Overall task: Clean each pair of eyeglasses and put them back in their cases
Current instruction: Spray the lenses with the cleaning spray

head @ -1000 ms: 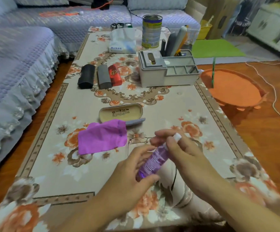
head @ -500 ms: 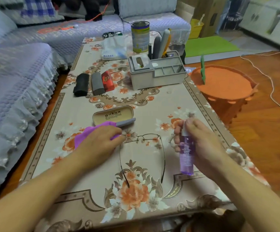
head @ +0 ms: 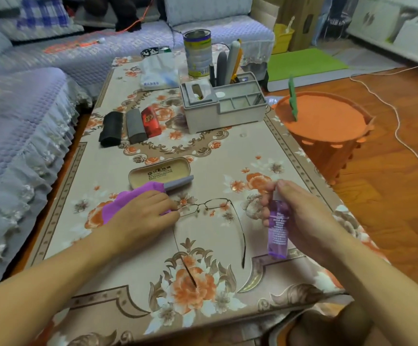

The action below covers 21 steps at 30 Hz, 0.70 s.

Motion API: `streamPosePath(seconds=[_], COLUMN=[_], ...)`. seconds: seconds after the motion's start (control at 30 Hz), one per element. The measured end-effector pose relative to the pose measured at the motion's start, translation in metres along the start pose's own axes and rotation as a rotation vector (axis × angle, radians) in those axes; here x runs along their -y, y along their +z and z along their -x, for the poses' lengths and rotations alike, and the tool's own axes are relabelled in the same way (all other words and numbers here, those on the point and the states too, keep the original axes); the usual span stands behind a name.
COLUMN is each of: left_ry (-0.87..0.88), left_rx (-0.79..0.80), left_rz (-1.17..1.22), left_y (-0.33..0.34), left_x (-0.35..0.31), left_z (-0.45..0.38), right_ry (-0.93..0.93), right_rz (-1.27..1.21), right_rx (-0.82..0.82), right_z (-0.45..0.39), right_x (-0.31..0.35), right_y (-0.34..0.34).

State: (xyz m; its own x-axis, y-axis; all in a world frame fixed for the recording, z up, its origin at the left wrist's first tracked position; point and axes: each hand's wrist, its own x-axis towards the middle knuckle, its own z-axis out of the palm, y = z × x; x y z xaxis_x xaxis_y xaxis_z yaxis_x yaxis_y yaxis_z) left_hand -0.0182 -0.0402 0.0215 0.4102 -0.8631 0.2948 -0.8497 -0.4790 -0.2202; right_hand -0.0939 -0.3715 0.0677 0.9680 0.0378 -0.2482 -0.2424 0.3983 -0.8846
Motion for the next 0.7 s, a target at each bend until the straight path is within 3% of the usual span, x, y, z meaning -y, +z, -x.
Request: streamPosePath(seconds=[0.17,0.33,0.5,0.6,0.7], left_ry=[-0.220,-0.718,-1.140,-1.211,-1.190], left_rx=[-0.114,-0.290,-0.473,-0.566,-0.651], left_rz=[0.243,0.498,0.739,0.823,0.862], left_y=[-0.019,-0.048,-0.061,-0.068,-0.081], left_x=[-0.038,-0.086,-0.115,-0.113,-0.102], left_z=[0.022,0.011,-0.035,-0.062,-0.083], right_ry=[-0.040,-0.098,-0.154,-0.098,-0.107], right_rz=[-0.008,-0.075,-0.084,0.027,0.187], right_rx=[-0.046,-0.082,0.155,0.352,0.429], right_z=[0.004,0.010,0.024,0.032,0.032], right_x=[0.015,0.036,0.053,0.042,0.029], right_y=[-0.007,-0.012,-0.016,-0.009,-0.003])
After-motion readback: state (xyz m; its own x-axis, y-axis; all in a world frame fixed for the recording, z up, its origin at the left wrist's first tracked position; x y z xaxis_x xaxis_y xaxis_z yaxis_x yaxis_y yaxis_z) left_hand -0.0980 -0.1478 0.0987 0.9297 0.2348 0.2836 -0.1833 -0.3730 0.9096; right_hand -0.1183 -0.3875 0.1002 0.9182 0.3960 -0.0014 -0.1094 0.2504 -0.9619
